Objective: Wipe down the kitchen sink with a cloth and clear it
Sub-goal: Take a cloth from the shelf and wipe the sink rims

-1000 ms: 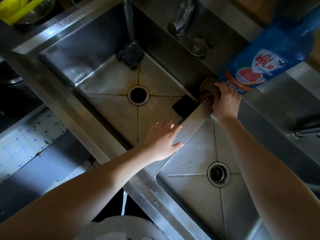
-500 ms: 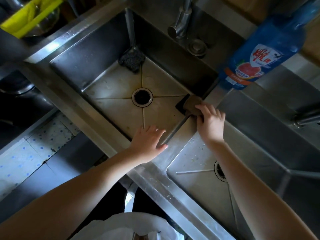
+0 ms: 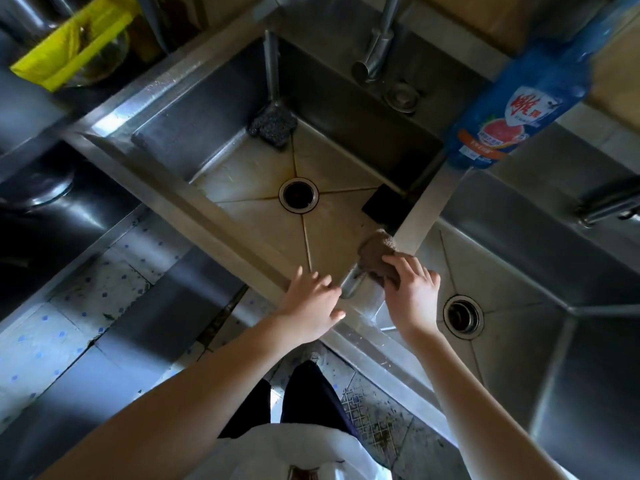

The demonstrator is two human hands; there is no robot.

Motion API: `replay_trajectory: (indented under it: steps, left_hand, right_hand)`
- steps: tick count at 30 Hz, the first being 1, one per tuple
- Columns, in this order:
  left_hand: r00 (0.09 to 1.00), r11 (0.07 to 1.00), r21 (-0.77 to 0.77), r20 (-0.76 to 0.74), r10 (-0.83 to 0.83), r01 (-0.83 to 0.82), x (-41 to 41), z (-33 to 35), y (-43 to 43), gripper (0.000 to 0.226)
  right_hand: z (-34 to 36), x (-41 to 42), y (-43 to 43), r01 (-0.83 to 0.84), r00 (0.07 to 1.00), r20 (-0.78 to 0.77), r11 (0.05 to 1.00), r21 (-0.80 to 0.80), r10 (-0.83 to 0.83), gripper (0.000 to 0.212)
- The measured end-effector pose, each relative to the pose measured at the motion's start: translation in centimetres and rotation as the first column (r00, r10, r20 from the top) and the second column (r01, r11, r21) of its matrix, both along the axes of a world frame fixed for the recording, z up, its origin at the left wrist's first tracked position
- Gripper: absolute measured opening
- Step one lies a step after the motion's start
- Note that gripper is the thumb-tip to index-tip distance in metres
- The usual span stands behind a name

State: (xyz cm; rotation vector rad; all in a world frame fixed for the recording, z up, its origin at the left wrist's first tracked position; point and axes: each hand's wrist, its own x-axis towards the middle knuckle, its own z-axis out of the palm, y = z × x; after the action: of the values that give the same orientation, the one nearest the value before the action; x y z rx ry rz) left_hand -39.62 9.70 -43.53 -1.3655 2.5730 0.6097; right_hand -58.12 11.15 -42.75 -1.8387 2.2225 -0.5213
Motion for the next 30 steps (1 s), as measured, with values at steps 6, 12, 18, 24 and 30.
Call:
replay_trajectory:
  steps: [6, 12, 18, 24, 30]
  left_hand:
    - [0.998, 0.999, 0.015, -0.058, 0.039, -0.038, 2.5, 1.1, -0.1, 0.052]
    - [0.993, 0.994, -0.087, -0.097, 0.062, -0.070, 7.1, 2.2, -1.8, 0.043]
    - [0.999, 0.996, -0.092, -0.049, -0.015, 0.011, 10.3, 1.5, -2.3, 0.038]
    - [0.997, 0.995, -0.095, -0.062, -0.043, 0.037, 12.3, 1.5, -2.5, 0.046]
    - [0.998, 0.992, -0.125, -0.055, -0.037, 0.030, 16.1, 1.1, -3.1, 0.048]
  right_hand:
    - [0.1, 2.7, 3.2, 0.082, 0.995, 0.052, 0.996, 0.034, -0.084, 0.039]
    - [0.3, 5.4, 5.3, 0.144, 0.987, 0.064, 0.988, 0.049, -0.147, 0.042]
    - [0.7, 7.5, 6.2, 0.200, 0.976, 0.066, 0.976, 0.082, -0.206, 0.043]
    - [1.3, 9.8, 6.0, 0.338, 0.925, 0.152, 0.937, 0.091, -0.349, 0.042]
    - [1.0, 12.9, 5.3, 0.412, 0.889, 0.176, 0.906, 0.092, -0.422, 0.042]
